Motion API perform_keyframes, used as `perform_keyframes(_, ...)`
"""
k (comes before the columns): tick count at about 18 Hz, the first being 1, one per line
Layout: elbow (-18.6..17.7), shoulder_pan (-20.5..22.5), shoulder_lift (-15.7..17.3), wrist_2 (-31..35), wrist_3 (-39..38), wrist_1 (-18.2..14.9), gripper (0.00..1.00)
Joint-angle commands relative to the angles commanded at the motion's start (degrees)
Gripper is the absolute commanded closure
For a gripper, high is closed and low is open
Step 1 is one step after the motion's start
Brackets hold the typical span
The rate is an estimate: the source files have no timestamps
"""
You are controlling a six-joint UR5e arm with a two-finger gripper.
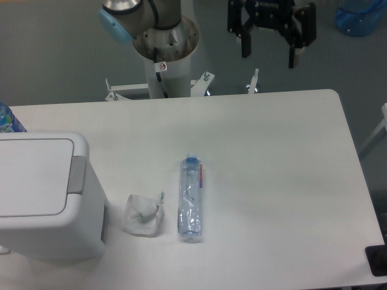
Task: Open the trash can
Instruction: 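Move the open gripper from its raised pose toward the table, then move the gripper over the white trash bin's lid edge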
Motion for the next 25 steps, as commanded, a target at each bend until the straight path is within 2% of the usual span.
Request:
perform_keyframes(7,-0.3,-0.2,-0.1,-0.8,-1.6,0.0,0.0)
perform_keyframes(10,-0.4,-0.5,-0.4,-3.2,-7.3,1.0,0.0)
perform_keyframes(14,-1.3,-3.0,-1.0,-5.7,-20.3,2.6,0.0)
perform_keyframes(15,-2.0,-4.1,-1.0,-5.7,-22.2,3.2,0.0)
perform_keyframes(18,-4.0,-5.9,-1.0,-5.9,-26.3,8.4,0.0)
perform_keyframes(25,-4.5,-12.1,-3.6,-5.9,-39.6,12.7,0.0)
